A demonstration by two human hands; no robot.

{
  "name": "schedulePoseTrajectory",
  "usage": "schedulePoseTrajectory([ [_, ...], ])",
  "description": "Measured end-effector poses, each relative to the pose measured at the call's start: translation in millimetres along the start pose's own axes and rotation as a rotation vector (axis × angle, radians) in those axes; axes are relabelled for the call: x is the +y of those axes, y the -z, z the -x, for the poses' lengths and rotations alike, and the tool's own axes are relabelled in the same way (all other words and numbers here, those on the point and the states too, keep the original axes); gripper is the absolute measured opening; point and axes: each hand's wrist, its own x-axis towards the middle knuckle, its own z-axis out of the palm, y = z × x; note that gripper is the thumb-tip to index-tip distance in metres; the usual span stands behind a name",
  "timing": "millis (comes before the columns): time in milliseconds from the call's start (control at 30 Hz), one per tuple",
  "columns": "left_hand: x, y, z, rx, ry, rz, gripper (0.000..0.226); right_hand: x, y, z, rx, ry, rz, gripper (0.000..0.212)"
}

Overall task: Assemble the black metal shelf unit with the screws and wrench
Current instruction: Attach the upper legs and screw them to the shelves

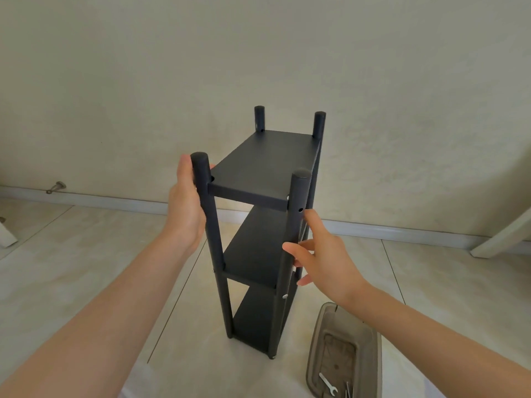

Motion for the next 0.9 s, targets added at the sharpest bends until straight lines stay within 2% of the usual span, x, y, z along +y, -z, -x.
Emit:
schedulePoseTrajectory([
  [100,-12.6,-7.0,1.0,0.083,0.038,-0.041,0.055,-4.4,0.9,-0.2,-0.021,0.006,-0.001,0.062],
  [200,-32.2,-12.8,21.3,0.121,0.038,-0.272,0.025,-4.8,2.5,-2.6,-0.054,0.003,0.039,0.051],
  [233,-38.5,-14.8,29.7,0.107,0.03,-0.338,0.025,-4.3,2.4,-3.6,-0.061,-0.007,0.052,0.047],
  [300,-45.9,-18.4,39.6,0.116,0.026,-0.422,0.057,-2.6,1.6,-6.3,-0.06,-0.021,0.067,0.039],
  [333,-45.0,-21.1,41.9,0.143,0.028,-0.422,0.062,-2.1,1.1,-7.2,-0.057,-0.025,0.071,0.037],
  [400,-42.5,-24.1,46.0,0.183,0.01,-0.351,0.048,-1.5,0.6,-8.1,-0.052,-0.034,0.081,0.035],
  [467,-42.7,-24.4,51.5,0.219,0.004,-0.181,0.029,-0.8,1.2,-7.9,-0.05,-0.039,0.097,0.035],
  [533,-42.8,-25.0,56.7,0.222,0.04,0.003,0.028,-1.7,3.0,-7.6,-0.063,-0.035,0.109,0.031],
  [600,-40.7,-28.9,56.5,0.119,0.109,0.085,0.018,-4.2,8.1,-9.3,-0.1,-0.025,0.113,0.021],
  [700,-37.1,-38.3,52.3,-0.14,0.163,0.127,0.007,-10.1,22.1,-12.6,-0.162,-0.041,0.021,0.012],
  [767,-37.2,-41.3,50.5,-0.227,0.147,0.124,0.01,-17.1,34.6,-14.6,-0.125,-0.05,-0.105,0.006],
  [900,-41.7,-45.7,52.6,-0.333,0.115,0.063,0.029,-36.1,53.2,-22.2,0.011,-0.17,-0.419,0.02],
])
